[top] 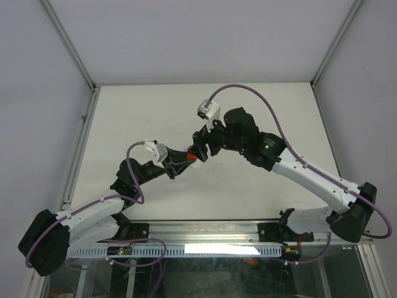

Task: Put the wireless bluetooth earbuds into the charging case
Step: Place the earbud in the charging case, then close the charging case.

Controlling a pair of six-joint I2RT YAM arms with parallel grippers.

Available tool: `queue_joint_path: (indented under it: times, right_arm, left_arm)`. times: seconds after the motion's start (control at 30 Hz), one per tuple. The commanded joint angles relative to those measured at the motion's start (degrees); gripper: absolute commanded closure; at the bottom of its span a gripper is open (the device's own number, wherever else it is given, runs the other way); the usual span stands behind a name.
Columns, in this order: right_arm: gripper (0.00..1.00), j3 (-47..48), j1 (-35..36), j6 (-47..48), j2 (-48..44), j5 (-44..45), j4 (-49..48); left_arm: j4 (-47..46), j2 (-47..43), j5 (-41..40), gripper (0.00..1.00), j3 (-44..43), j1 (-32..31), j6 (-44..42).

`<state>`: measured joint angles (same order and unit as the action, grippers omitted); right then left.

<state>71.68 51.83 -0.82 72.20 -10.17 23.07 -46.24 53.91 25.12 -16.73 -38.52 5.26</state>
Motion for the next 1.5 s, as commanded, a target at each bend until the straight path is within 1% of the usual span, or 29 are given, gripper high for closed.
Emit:
queue_joint_path:
  times: [0.0,0.1,0.3,0.63,0.8,1.13,1.33,1.47]
  right_arm:
    - [0.24,2.58,0.20,-2.32,0.73,4.12,-1.47]
    - [0.24,2.93,0.20,-2.96,1.34,5.00,-1.13]
    - [0.24,3.21,0.24,-3.38,2.19,3.61,-1.43]
    - [0.23,3.25,0.29,-4.19,4.15,5.53,-1.06]
    - [0.24,2.82,0.21,-3.63,2.93,7.28,-0.40]
    - [0.24,1.54,0.27,-3.66,1.35,6.11,-0.02]
    - [0.24,1.18,0.23,-3.66,-0.28,6.86,0.39]
    - [0.26,0.45,0.24,-3.90,-1.87,6.08,0.02]
  left_arm:
    - [4.02,-1.18,-2.00,1.00,-2.77,0.02,-4.43]
    - [4.77,-1.06,-2.14,1.00,-3.29,-0.30,-5.20]
    - [4.98,-1.48,-2.02,1.00,-3.44,-0.80,-5.68]
    - [5.13,-2.70,-1.22,1.00,-3.31,-1.55,-6.82]
    - [4.84,-3.34,-1.90,1.00,-3.18,-1.49,-6.61]
    - [-0.89,-3.95,-3.32,1.00,-0.81,-1.49,-3.47]
    - [-4.03,-3.70,-5.14,1.00,0.98,-1.55,-2.18]
    - [-6.24,-2.86,-6.56,1.00,1.84,-1.53,-1.09]
